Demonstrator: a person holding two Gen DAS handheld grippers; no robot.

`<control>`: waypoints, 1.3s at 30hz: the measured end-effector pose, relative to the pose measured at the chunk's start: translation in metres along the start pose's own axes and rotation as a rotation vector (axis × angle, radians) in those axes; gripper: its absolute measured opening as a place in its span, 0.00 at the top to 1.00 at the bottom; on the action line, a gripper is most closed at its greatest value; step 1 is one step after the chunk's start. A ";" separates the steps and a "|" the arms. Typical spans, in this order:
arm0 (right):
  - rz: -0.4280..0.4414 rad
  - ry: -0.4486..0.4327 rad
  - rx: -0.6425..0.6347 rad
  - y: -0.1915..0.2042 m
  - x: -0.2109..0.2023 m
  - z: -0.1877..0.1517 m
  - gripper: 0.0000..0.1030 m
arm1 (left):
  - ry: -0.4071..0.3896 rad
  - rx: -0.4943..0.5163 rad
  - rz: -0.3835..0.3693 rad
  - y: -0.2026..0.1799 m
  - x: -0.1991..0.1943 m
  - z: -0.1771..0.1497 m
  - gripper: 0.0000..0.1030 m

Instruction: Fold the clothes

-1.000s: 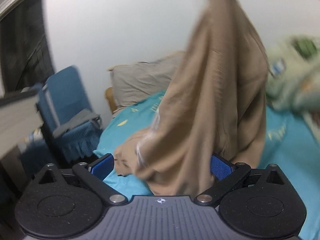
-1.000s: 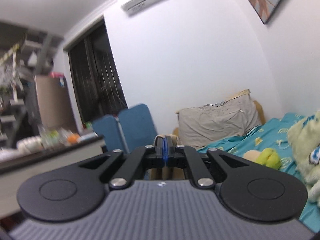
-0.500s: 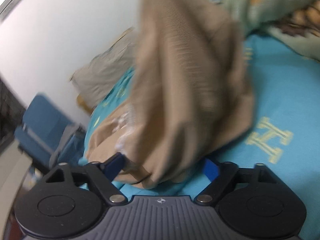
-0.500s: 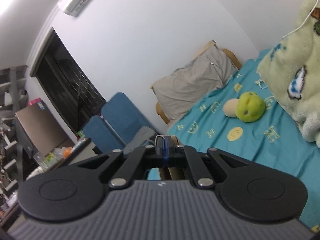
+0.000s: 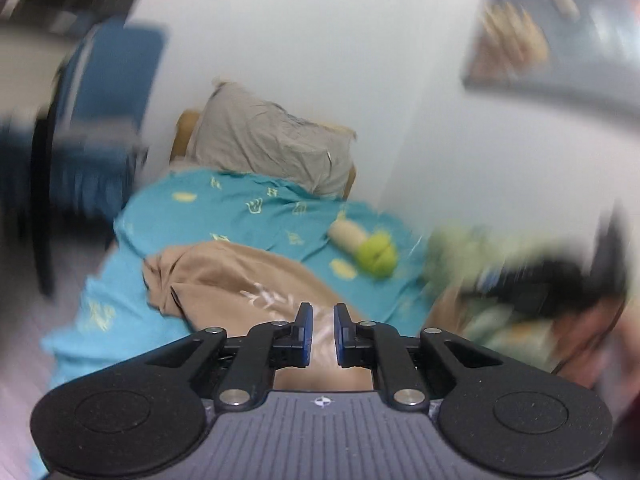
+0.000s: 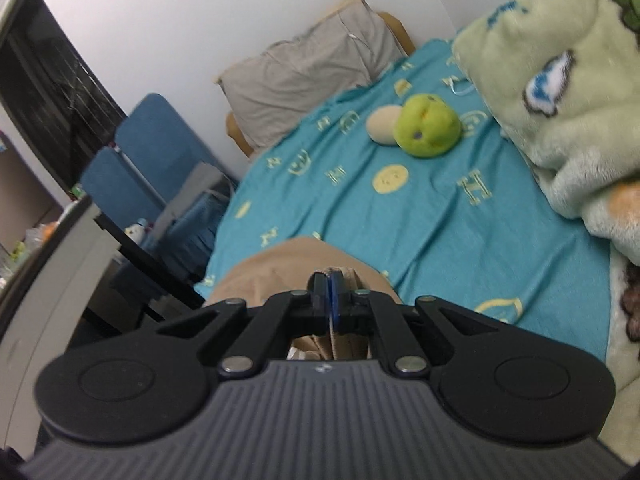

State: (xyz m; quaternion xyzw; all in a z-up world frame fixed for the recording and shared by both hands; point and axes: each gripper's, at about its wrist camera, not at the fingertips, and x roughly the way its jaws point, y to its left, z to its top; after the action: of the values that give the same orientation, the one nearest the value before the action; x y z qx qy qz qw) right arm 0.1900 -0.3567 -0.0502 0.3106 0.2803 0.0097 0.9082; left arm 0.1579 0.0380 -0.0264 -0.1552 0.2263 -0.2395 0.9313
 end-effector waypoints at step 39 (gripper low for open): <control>-0.016 0.190 -0.187 0.019 0.019 -0.017 0.62 | -0.048 0.039 -0.042 -0.035 0.026 -0.040 0.89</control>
State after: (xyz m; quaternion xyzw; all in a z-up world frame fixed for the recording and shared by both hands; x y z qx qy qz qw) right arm 0.2000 -0.3285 -0.0598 0.2202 0.3655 0.0578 0.9025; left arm 0.1454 -0.0115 -0.0552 -0.1472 0.1957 -0.2595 0.9342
